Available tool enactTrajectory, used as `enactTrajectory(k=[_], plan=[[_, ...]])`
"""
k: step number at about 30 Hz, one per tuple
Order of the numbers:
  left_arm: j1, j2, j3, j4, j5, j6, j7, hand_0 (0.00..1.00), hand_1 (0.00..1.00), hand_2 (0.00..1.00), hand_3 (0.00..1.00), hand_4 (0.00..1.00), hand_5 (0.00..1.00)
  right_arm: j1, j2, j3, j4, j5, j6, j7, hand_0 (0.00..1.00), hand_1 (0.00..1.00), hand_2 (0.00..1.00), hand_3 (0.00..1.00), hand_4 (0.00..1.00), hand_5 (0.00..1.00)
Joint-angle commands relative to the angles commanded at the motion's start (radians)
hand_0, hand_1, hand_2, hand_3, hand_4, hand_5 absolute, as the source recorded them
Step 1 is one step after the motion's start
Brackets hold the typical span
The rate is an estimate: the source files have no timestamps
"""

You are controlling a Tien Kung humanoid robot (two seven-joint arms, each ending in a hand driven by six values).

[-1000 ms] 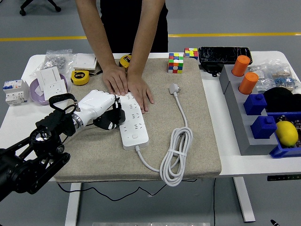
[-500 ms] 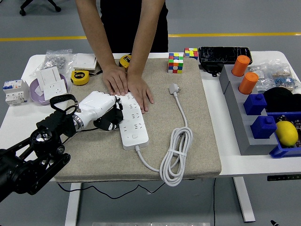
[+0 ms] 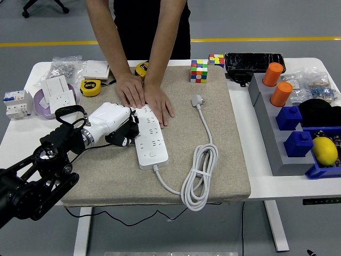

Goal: Pick up the plug,place it near the board,insert it into the board,press the button

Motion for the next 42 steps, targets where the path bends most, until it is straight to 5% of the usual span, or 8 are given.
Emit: enactTrajectory(k=[17, 18, 19, 23, 24, 29, 30, 42], plan=[[0.025, -0.012, -0.064, -0.035, -0.019, -0.040, 0.006, 0.693, 0.808, 0.795, 0.796, 0.998, 0.225, 0.001, 0.002, 0.002, 0.000, 0.003, -0.001, -0.001, 0.870, 0.772, 0.761, 0.793, 0.998, 0.856], [0.034, -0.015, -0.078, -0.043, -0.029, -0.045, 0.008, 0.741, 0.857, 0.835, 0.836, 0.998, 0.475, 0.001, 0.002, 0.002, 0.000, 0.003, -0.002, -0.001, 0.868, 0.772, 0.761, 0.793, 0.998, 0.856], [0.043, -0.018, -0.096, -0.054, -0.041, -0.050, 0.010, 0.741, 0.857, 0.835, 0.836, 0.998, 0.475, 0.000, 0.003, 0.003, 0.000, 0.003, -0.002, -0.001, 0.868, 0.772, 0.761, 0.793, 0.998, 0.856], [0.099, -0.052, -0.176, -0.110, -0.142, -0.028, 0.022, 0.741, 0.857, 0.835, 0.836, 0.998, 0.475, -0.003, 0.004, 0.004, 0.000, 0.003, -0.002, -0.001, 0.868, 0.772, 0.761, 0.793, 0.998, 0.856], [0.117, -0.065, -0.200, -0.128, -0.173, -0.010, 0.026, 0.877, 0.966, 0.947, 0.910, 0.998, 0.880, -0.003, 0.004, 0.005, 0.000, 0.001, -0.002, -0.002, 0.868, 0.772, 0.761, 0.793, 0.998, 0.856], [0.226, -0.144, -0.283, -0.227, -0.362, 0.101, 0.061, 0.877, 0.966, 0.947, 0.910, 0.998, 0.880, -0.008, 0.008, 0.008, 0.000, 0.000, -0.002, -0.002, 0.868, 0.772, 0.761, 0.793, 0.998, 0.856], [0.251, -0.158, -0.285, -0.250, -0.401, 0.121, 0.071, 0.983, 0.998, 0.979, 0.939, 0.998, 0.998, -0.009, 0.009, 0.009, 0.000, 0.000, -0.002, -0.002, 0.868, 0.772, 0.761, 0.793, 0.998, 0.855], [0.420, -0.176, -0.224, -0.327, -0.506, 0.131, 0.121, 0.998, 0.998, 0.988, 0.944, 0.998, 0.998, -0.009, 0.011, 0.002, 0.000, 0.006, -0.003, 0.001, 0.867, 0.772, 0.761, 0.793, 0.998, 0.856]])
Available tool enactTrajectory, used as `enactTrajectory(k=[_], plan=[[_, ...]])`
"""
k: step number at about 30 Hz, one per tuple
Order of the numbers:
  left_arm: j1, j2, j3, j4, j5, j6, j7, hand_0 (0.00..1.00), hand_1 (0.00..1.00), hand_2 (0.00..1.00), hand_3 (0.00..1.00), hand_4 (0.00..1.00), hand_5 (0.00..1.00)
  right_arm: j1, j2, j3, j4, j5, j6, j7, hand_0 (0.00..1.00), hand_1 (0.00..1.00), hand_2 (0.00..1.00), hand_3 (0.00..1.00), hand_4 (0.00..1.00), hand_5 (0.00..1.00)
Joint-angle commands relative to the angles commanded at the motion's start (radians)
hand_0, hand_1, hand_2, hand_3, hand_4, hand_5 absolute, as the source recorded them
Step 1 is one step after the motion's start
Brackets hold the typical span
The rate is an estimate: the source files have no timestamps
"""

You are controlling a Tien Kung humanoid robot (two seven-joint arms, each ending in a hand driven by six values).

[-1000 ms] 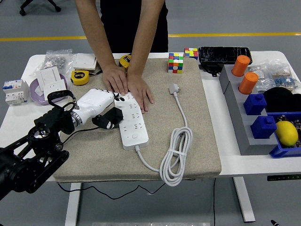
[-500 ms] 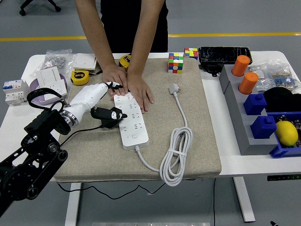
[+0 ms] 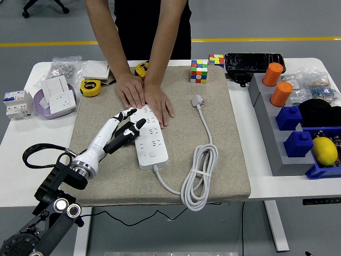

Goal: Pick up the plug,place it near the board,insert it into the board,press the button

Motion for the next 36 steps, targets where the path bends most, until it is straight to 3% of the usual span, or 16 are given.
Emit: enactTrajectory(k=[12, 25, 36], plan=[[0.001, -0.002, -0.024, 0.026, 0.080, -0.004, -0.016, 0.998, 0.998, 0.972, 0.930, 0.998, 0.998, -0.004, 0.000, -0.001, 0.000, -0.004, 0.000, -0.002, 0.866, 0.771, 0.761, 0.793, 0.998, 0.856], [0.017, 0.002, -0.050, 0.028, 0.177, -0.047, 0.030, 0.998, 0.998, 0.948, 0.914, 0.998, 0.998, -0.004, 0.001, -0.003, 0.000, 0.002, -0.001, -0.001, 0.866, 0.770, 0.761, 0.793, 0.998, 0.856], [0.011, 0.008, -0.023, 0.029, 0.207, -0.073, 0.048, 0.998, 0.995, 0.940, 0.908, 0.998, 0.998, -0.004, 0.002, 0.003, 0.000, 0.000, -0.001, -0.002, 0.865, 0.770, 0.760, 0.793, 0.998, 0.855]])
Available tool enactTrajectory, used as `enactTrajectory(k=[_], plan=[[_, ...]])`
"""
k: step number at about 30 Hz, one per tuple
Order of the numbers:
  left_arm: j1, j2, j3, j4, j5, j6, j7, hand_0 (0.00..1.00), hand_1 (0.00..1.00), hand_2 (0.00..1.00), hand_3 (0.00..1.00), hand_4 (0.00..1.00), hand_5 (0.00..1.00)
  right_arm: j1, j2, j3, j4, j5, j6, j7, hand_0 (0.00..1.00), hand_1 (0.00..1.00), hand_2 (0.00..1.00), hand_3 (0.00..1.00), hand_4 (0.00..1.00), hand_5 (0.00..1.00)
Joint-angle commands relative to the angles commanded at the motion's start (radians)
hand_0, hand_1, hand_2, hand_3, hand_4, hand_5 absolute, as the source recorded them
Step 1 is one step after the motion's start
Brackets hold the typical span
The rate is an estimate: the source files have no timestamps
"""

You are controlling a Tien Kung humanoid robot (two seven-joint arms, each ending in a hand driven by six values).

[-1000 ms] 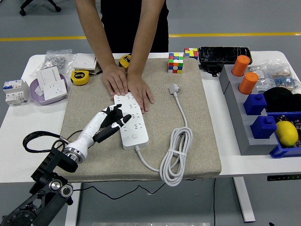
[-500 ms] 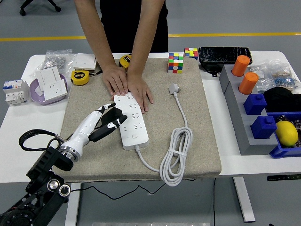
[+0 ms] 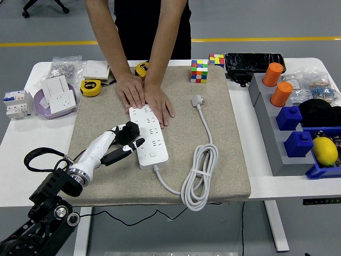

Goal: Pick up the plug,place it near the board,insert it into the board,press the button

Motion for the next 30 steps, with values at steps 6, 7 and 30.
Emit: enactTrajectory(k=[6, 7, 30], plan=[[-0.023, 0.005, 0.030, 0.005, -0.008, 0.004, 0.000, 0.998, 0.992, 0.938, 0.906, 0.998, 0.998, 0.000, 0.000, -0.001, 0.000, 0.002, 0.000, 0.000, 0.865, 0.770, 0.760, 0.793, 0.998, 0.856], [-0.026, 0.006, 0.033, 0.005, -0.008, 0.005, 0.000, 0.998, 0.992, 0.938, 0.906, 0.998, 0.998, 0.001, 0.000, -0.003, 0.000, 0.003, 0.000, 0.000, 0.865, 0.770, 0.760, 0.793, 0.998, 0.856], [-0.078, 0.026, 0.146, 0.003, 0.063, -0.007, 0.020, 0.998, 0.982, 0.924, 0.899, 0.998, 0.998, 0.001, -0.001, -0.006, 0.000, 0.004, -0.001, -0.001, 0.865, 0.770, 0.760, 0.793, 0.998, 0.855]])
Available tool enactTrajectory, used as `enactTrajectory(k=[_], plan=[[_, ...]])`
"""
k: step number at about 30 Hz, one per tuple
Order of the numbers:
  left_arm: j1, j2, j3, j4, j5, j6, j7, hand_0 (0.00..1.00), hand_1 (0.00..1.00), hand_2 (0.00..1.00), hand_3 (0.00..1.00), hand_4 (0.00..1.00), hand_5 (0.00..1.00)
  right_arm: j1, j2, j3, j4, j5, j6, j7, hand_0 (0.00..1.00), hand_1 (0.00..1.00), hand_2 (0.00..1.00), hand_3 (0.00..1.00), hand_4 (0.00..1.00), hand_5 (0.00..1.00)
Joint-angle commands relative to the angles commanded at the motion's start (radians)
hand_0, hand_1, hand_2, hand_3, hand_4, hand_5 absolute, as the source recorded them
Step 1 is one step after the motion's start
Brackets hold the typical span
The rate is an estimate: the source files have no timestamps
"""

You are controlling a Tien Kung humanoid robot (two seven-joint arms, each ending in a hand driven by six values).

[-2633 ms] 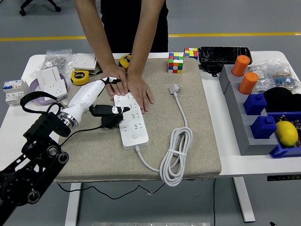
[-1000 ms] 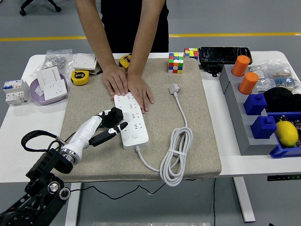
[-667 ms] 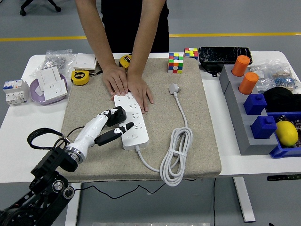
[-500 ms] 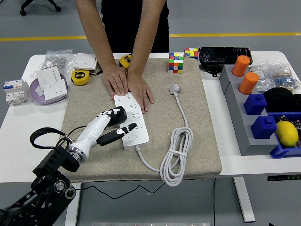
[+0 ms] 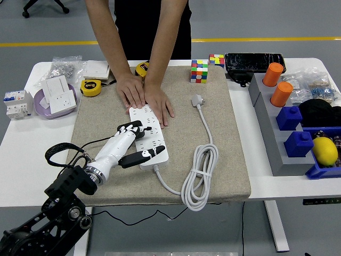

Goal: Pick up the plug,place it near the board,insert it into the board,press the button

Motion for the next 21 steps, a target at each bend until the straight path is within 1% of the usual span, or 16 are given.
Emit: enactTrajectory(k=[5, 16, 21], plan=[[-0.005, 0.001, 0.006, 0.006, 0.005, -0.006, 0.007, 0.998, 0.982, 0.924, 0.899, 0.998, 0.998, -0.001, -0.001, -0.001, 0.000, -0.001, 0.000, 0.000, 0.865, 0.770, 0.760, 0.793, 0.998, 0.855], [-0.012, 0.005, 0.019, -0.004, 0.036, -0.004, 0.008, 0.998, 0.979, 0.923, 0.898, 0.998, 0.998, -0.003, -0.002, -0.006, 0.000, 0.000, 0.000, -0.001, 0.865, 0.770, 0.760, 0.792, 0.998, 0.855], [-0.011, 0.009, 0.019, -0.024, 0.057, 0.006, 0.006, 0.998, 0.977, 0.922, 0.897, 0.998, 0.998, -0.002, -0.002, -0.007, 0.000, 0.000, -0.001, -0.001, 0.865, 0.770, 0.760, 0.792, 0.998, 0.856]])
